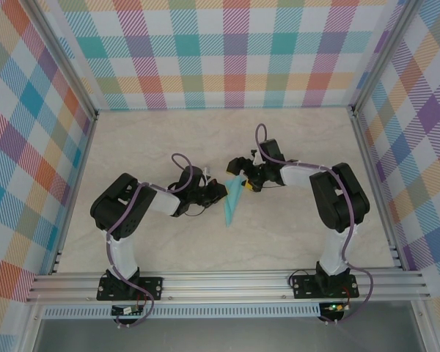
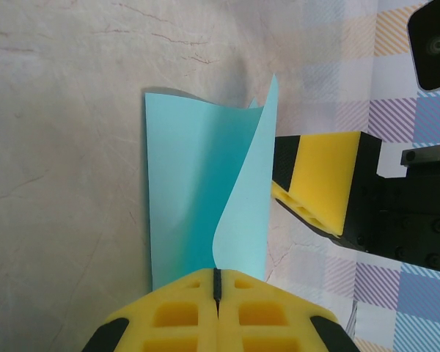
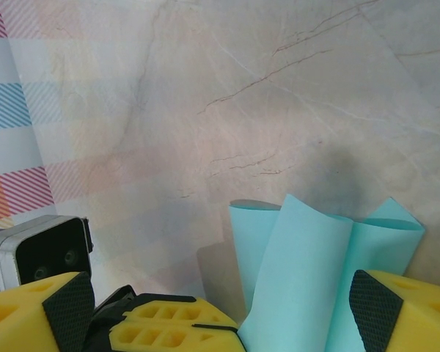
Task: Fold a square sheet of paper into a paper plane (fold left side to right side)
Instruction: Fold the wing for the fifth time at the center of the table.
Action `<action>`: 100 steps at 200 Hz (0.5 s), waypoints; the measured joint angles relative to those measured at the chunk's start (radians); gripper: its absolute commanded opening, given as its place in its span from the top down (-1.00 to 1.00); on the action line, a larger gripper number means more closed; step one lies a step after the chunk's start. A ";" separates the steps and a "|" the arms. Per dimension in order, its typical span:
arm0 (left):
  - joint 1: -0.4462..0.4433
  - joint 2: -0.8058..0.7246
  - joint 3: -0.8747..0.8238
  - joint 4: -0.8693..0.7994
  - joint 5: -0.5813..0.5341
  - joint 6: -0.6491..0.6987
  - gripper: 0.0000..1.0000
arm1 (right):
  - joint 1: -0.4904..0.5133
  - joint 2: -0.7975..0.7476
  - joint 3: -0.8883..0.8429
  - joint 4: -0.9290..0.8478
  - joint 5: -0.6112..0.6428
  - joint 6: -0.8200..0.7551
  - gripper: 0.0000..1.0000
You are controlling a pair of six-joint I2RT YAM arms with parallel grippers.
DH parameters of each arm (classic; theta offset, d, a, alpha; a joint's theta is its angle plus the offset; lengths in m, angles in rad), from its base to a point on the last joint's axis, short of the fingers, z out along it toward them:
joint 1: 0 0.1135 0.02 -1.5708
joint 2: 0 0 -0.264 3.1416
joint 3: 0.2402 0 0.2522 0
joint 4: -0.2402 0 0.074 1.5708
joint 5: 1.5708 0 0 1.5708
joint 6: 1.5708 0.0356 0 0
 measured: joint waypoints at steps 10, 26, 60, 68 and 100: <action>0.000 0.000 0.000 0.000 0.000 0.000 1.00 | 0.004 0.005 0.010 -0.018 0.001 -0.003 -0.86; 0.000 -0.003 0.000 -0.001 0.002 0.003 1.00 | 0.008 0.018 0.035 -0.055 0.009 -0.006 -0.86; 0.000 -0.015 0.014 -0.028 0.010 0.028 1.00 | 0.014 0.046 0.095 -0.148 0.031 -0.014 -0.86; 0.000 -0.019 0.019 -0.035 0.010 0.037 1.00 | 0.016 0.050 0.106 -0.165 0.035 -0.021 -0.86; 0.000 -0.031 0.047 -0.081 0.010 0.072 1.00 | 0.022 0.052 0.122 -0.203 0.055 -0.037 -0.87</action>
